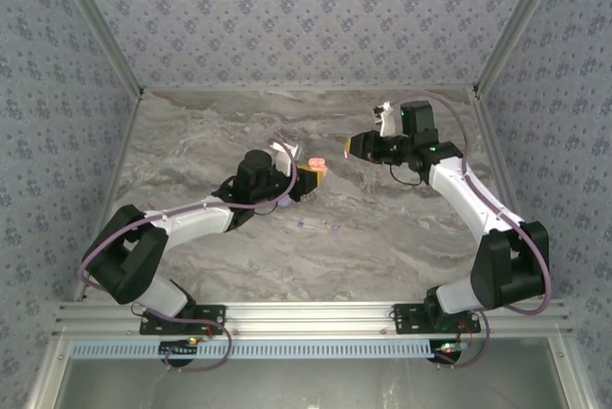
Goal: Insert wireless bluetooth earbuds into charging case
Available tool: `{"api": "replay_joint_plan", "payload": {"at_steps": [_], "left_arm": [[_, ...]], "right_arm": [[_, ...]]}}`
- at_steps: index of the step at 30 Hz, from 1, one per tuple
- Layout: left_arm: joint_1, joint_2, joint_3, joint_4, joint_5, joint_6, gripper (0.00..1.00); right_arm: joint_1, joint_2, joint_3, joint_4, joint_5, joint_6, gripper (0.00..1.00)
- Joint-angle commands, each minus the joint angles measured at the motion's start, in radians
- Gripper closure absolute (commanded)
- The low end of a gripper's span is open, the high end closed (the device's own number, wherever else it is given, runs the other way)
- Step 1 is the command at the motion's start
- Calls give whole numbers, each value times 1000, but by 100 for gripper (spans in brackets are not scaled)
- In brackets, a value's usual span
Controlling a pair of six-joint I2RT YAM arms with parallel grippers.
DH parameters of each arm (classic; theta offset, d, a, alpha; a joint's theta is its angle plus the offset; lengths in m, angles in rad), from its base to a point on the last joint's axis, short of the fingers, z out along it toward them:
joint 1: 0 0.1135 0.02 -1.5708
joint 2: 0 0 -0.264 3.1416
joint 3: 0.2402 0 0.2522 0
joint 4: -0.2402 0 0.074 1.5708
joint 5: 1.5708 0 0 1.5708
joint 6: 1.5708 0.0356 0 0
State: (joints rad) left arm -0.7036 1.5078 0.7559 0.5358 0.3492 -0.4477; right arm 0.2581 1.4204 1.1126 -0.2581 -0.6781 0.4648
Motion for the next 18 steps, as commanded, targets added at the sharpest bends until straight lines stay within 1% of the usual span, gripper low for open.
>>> {"api": "replay_joint_plan", "payload": {"at_steps": [1,7,13,18], "left_arm": [[-9,-1,2,71,37,-13,86],[-20,-12,0,101,60,2,86],[-31,-20,-10,190,84,-2,86],[-36,-24,-28,296,70,-11,86]], "right_arm": [[14,-33,47,-13,-24,17,78],[39,-54,71,-5,-26,20,79],[62,-86,72,32,-23,47,79],[86,-112,137,5,-12,41,79]]}}
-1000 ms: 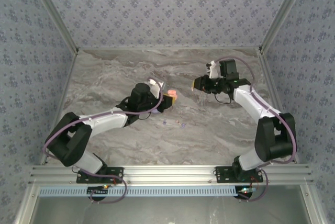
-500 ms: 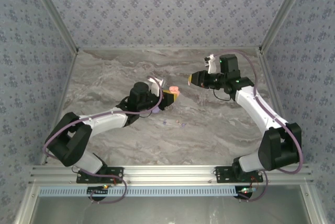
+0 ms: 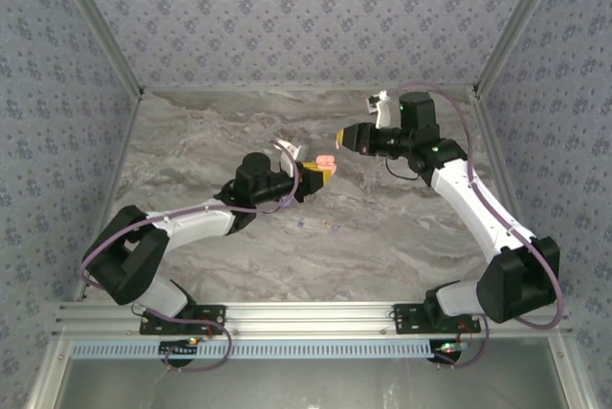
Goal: Insert wireless bluetooth earbuds into charging case
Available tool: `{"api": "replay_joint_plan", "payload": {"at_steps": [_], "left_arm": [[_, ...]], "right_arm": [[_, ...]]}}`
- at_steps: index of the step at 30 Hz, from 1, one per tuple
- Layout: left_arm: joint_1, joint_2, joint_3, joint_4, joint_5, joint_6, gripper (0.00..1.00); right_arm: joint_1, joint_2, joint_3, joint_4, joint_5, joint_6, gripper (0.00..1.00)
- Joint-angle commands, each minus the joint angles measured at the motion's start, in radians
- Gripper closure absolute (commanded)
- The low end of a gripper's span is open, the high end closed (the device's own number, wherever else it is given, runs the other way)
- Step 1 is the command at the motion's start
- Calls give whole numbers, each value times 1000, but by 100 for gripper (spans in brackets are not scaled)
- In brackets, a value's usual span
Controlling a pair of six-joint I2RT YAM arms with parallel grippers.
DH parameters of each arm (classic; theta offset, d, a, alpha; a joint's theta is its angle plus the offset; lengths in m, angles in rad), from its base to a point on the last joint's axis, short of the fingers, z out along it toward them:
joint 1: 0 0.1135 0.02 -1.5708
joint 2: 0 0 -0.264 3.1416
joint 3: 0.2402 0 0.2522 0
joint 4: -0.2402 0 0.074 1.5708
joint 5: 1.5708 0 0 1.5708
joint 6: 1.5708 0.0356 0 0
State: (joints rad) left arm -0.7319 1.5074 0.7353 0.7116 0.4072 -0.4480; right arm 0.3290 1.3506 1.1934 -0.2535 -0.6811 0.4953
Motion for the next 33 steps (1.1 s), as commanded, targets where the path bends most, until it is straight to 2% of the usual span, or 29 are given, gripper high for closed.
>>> {"api": "replay_joint_plan", "payload": {"at_steps": [1,7,17,33], "left_arm": [[-7,-23,-8,138,9,-9,86],[-11,-13,10,232,-6,-24,86],[-27,-15,99,175,-10,-31,86],[-27,-30,106,190,-22,-73,86]], "right_arm": [[20,-47,63,-3,-3,6,79],[39,-61,84,-6,18,-1,78],[72,-73,91,-1,51,-33,77],[79,-77,85,-24,59,-63,76]]}}
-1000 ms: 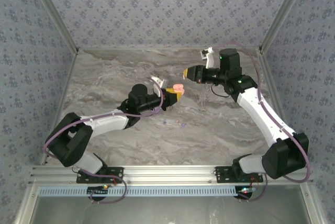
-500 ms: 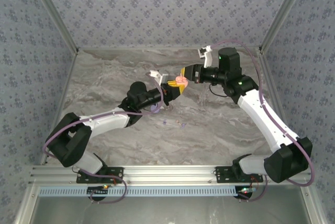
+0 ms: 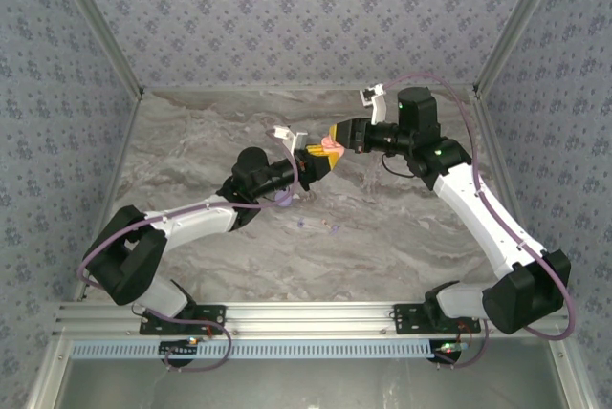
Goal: Insert wireless bluetooth earbuds into charging case
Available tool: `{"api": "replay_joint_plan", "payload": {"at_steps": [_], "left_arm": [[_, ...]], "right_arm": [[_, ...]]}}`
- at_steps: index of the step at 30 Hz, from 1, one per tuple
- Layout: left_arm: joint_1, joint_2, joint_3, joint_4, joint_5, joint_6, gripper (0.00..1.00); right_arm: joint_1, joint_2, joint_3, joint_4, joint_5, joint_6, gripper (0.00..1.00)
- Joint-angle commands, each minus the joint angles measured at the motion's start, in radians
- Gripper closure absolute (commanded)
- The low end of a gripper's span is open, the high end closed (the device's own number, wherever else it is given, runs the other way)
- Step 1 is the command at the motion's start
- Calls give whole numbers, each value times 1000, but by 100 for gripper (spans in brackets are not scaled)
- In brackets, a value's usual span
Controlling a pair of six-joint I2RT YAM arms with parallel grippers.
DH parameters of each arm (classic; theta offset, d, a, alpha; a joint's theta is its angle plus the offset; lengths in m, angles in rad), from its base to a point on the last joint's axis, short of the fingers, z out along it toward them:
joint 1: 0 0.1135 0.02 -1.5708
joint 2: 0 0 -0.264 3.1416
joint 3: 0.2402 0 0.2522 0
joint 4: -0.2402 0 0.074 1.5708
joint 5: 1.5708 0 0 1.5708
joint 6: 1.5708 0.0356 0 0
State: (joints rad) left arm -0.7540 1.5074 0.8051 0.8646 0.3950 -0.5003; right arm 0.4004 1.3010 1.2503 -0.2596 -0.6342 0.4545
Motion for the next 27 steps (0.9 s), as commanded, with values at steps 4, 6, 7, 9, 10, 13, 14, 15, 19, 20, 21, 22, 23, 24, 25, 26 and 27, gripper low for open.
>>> {"api": "replay_joint_plan", "payload": {"at_steps": [4,6,7,9,10,13,14,15,19,20,21,22,23,24,25,26,27], "left_arm": [[-5,-35,35,47,-13,-32,86],[-5,-36,34,54,-13,-35,86],[-6,-36,33,57,-13,-37,86],[-5,-37,30,69,-12,-42,86],[-7,-38,31,71,-10,-43,86],[-6,-39,30,74,-12,-46,85],[-6,-38,31,81,-10,-49,86],[-6,-39,30,83,-7,-48,86],[-6,-42,34,82,-4,-49,86],[-6,-44,33,82,-3,-49,86],[-6,-45,34,81,-4,-47,86],[-6,-45,34,80,-2,-46,86],[-6,-47,34,80,-3,-47,86],[-7,-49,34,80,-2,-46,86],[-7,-49,34,80,-1,-46,86],[-7,-49,34,80,-1,-46,86],[-8,-52,32,82,0,-46,86]], "right_arm": [[8,-31,26,-20,13,-24,76],[7,-33,23,-22,14,-25,76],[8,-33,22,-22,15,-25,76],[8,-32,21,-22,12,-25,76],[9,-33,21,-22,12,-27,76],[11,-32,19,-25,11,-31,76],[11,-32,18,-25,11,-31,76],[12,-32,17,-25,12,-33,76],[12,-34,14,-27,16,-35,76],[12,-32,14,-29,18,-35,76],[14,-32,14,-30,19,-37,76],[14,-32,13,-33,19,-38,76],[14,-32,13,-35,22,-39,76],[13,-32,11,-34,21,-39,76],[15,-32,11,-35,21,-39,76],[14,-32,11,-36,21,-40,76],[15,-32,12,-37,21,-41,75]]}}
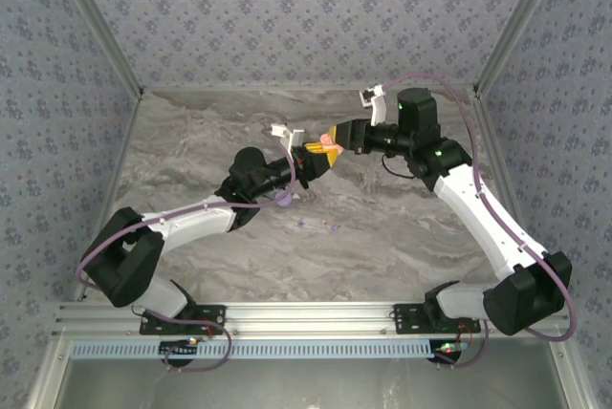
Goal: Insert wireless bluetooth earbuds into charging case
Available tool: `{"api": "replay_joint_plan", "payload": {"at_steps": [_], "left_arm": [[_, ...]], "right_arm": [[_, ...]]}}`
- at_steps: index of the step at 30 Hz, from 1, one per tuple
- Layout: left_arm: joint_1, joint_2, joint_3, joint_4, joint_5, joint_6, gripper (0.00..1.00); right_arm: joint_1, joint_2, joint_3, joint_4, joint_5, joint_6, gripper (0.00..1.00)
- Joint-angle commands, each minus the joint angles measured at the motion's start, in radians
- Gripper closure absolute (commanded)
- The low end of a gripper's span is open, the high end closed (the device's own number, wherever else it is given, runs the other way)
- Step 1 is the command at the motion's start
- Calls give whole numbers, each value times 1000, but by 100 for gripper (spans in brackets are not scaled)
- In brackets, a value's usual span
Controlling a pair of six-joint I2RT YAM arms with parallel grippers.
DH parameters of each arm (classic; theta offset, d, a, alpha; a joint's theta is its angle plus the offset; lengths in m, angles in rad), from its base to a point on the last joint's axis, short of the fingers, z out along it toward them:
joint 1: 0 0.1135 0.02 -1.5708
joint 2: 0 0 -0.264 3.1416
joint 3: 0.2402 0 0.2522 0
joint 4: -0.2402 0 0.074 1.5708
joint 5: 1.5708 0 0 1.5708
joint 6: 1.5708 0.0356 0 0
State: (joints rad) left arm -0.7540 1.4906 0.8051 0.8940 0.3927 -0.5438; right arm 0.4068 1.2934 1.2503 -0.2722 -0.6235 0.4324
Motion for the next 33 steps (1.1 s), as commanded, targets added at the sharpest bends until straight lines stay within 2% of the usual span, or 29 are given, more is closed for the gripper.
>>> {"api": "replay_joint_plan", "payload": {"at_steps": [1,19,33], "left_arm": [[-7,-36,32,52,2,-2,86],[-8,-56,34,25,-12,15,86],[-7,-62,41,-39,-3,55,85]], "right_arm": [[9,-24,11,-27,11,-20,75],[26,-27,20,-89,-3,-65,74],[36,-26,68,-147,15,-100,55]]}}
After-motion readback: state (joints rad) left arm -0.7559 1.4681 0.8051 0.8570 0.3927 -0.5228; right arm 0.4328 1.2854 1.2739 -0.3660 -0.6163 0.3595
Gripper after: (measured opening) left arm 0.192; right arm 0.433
